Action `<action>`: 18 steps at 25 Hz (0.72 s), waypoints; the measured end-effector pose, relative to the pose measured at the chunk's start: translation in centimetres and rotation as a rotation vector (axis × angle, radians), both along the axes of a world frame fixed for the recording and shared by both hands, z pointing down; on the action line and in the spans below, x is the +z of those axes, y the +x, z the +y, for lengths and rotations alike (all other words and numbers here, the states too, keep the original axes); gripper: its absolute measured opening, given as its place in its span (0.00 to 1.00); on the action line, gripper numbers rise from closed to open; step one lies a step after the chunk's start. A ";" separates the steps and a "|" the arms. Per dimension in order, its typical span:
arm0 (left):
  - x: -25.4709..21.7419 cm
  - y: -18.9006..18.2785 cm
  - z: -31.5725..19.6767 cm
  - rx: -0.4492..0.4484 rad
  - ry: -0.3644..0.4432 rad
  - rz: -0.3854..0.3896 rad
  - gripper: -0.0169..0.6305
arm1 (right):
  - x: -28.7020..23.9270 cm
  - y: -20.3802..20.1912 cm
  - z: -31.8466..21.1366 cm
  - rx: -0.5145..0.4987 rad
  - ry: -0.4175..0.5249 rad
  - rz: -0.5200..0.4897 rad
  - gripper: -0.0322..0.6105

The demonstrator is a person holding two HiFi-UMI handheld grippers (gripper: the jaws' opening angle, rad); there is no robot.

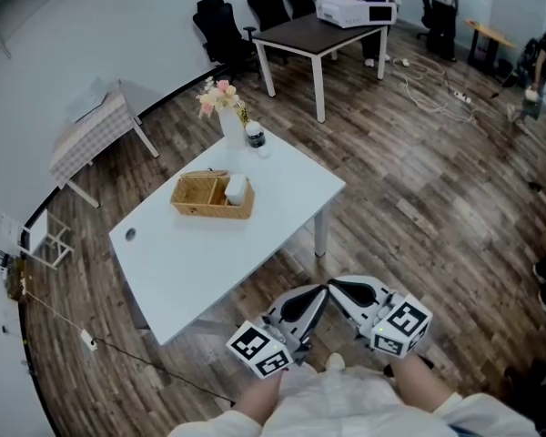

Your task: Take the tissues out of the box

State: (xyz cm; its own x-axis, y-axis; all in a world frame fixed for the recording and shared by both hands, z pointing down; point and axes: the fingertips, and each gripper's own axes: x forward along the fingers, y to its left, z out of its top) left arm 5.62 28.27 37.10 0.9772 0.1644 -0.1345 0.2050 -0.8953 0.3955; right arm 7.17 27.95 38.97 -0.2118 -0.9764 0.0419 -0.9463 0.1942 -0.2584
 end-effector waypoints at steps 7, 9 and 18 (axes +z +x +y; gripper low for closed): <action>-0.1 -0.3 -1.4 -0.005 -0.014 0.004 0.03 | 0.1 -0.2 -1.4 0.012 0.024 -0.074 0.10; 0.2 -0.4 -2.1 -0.012 -0.027 0.001 0.03 | 0.3 -0.2 -2.1 0.009 0.014 -0.065 0.10; 1.4 -0.3 -5.7 -0.035 -0.052 -0.017 0.03 | 1.5 -0.2 -5.6 -0.018 -0.016 -0.072 0.10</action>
